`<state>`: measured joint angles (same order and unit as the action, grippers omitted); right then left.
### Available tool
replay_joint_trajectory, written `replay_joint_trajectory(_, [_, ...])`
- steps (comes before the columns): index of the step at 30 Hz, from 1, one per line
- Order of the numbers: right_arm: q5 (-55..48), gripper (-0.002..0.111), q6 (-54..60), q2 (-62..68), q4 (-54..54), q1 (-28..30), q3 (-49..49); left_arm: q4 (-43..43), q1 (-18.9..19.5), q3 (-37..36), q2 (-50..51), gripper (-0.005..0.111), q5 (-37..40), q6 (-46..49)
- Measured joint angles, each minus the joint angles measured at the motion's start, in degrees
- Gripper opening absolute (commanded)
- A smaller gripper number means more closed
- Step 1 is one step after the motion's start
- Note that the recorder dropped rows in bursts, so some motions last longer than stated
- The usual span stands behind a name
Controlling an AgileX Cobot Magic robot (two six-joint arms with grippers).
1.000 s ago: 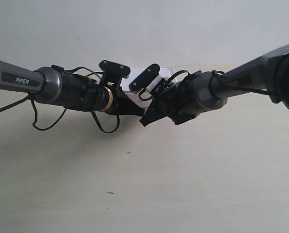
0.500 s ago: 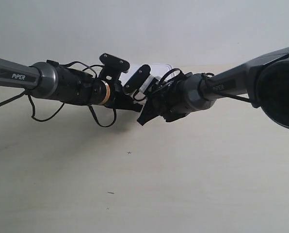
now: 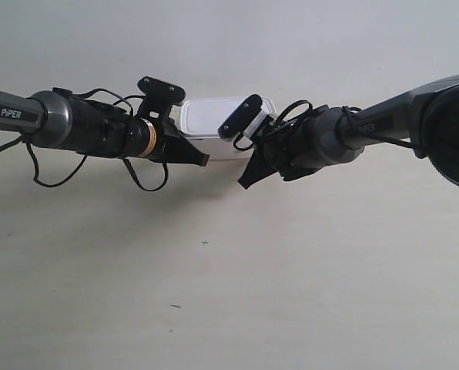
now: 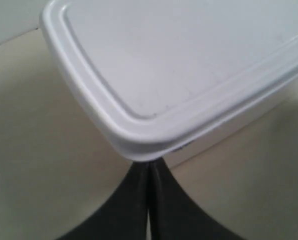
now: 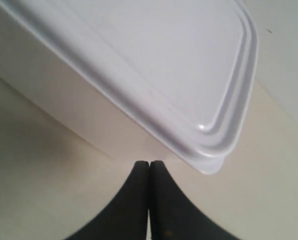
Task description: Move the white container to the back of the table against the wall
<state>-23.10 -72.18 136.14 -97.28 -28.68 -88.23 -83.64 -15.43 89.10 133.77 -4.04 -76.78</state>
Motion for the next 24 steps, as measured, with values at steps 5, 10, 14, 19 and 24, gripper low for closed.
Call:
replay_joint_trajectory(5, [1.38,0.0,0.0,0.0,0.86,0.0,-1.83,0.0,0.39,0.0,0.0,0.0,-0.56,0.0])
replay_joint_trajectory(10, [3.01,0.0,0.0,0.0,1.23,0.0,-2.6,0.0,0.51,0.51,0.78,0.0,-2.94,0.0])
replay_joint_trajectory(14, [3.21,0.0,0.42,0.0,1.23,0.08,-2.6,0.0,0.51,0.63,1.37,0.0,-6.45,-0.36])
replay_joint_trajectory(19, [3.61,0.0,0.55,0.0,1.23,1.34,-2.6,0.0,0.51,2.1,2.32,0.0,-10.68,-0.79])
replay_joint_trajectory(24, [5.28,0.0,1.15,0.0,1.45,3.19,-2.6,-0.11,0.51,3.85,4.47,0.0,-11.0,-0.93])
